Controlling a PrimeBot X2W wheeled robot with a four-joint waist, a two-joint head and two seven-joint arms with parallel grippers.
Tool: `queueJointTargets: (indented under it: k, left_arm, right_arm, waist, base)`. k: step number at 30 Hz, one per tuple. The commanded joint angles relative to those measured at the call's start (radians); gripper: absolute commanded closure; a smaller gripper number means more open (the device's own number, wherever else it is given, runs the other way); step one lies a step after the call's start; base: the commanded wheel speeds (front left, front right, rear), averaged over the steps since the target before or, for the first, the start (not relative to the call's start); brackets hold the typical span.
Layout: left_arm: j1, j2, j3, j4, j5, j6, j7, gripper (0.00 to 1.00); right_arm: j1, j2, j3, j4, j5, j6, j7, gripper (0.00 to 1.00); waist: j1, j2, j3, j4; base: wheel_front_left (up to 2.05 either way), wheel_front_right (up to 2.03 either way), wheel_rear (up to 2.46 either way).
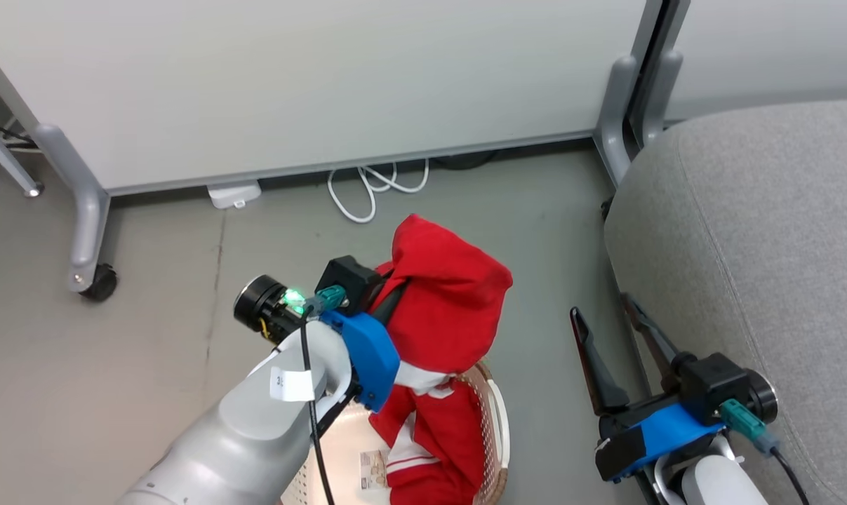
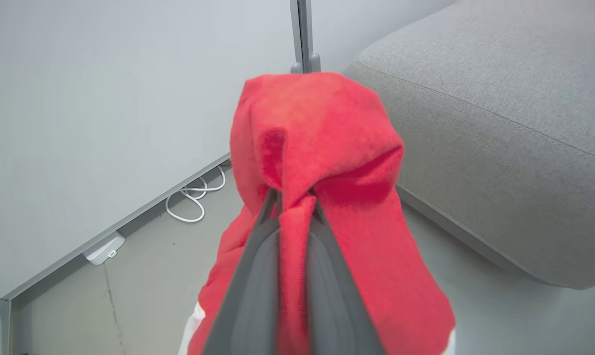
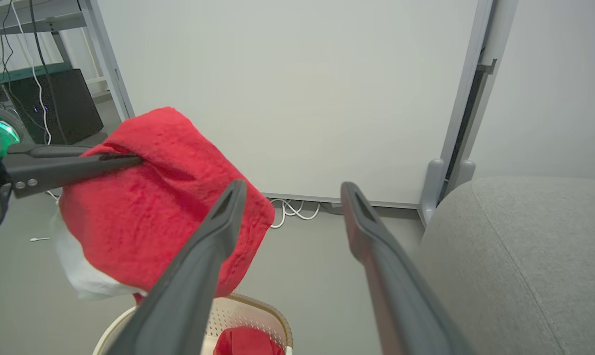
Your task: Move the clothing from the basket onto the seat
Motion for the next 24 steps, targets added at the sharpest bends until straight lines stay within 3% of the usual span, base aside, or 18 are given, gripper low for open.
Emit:
queueJointTargets:
  k: [1,13,24]
  left_arm:
    - [-0.014,-0.004,-0.004,-0.005,-0.002,-0.006,-0.005,1.0]
    - [-0.083,-0.043,-0.028,-0.068,-0.064,-0.005,0.022,1.0]
    - [-0.104,-0.059,-0.049,-0.072,-0.113,-0.005,0.035,1.0]
  right_arm:
    - [0.018,-0.002,0.003,0.005,-0.008,0.0,-0.003,0.0]
    - [0.048,-0.002,0.031,0.032,0.003,0.0,-0.003,0.0]
    - [0.049,-0.002,0.05,0.021,-0.012,0.0,0.004,0.0]
  waist:
    - [0.0002,-0.0001,-0.023,0.011]
    - [0.0002,-0.0001,-0.095,0.019]
    - [0.0002,-0.0001,-0.092,0.018]
  base:
    - [0.0,0.0,0.0]
    - [0.0,0.0,0.0]
    - [0.0,0.0,0.0]
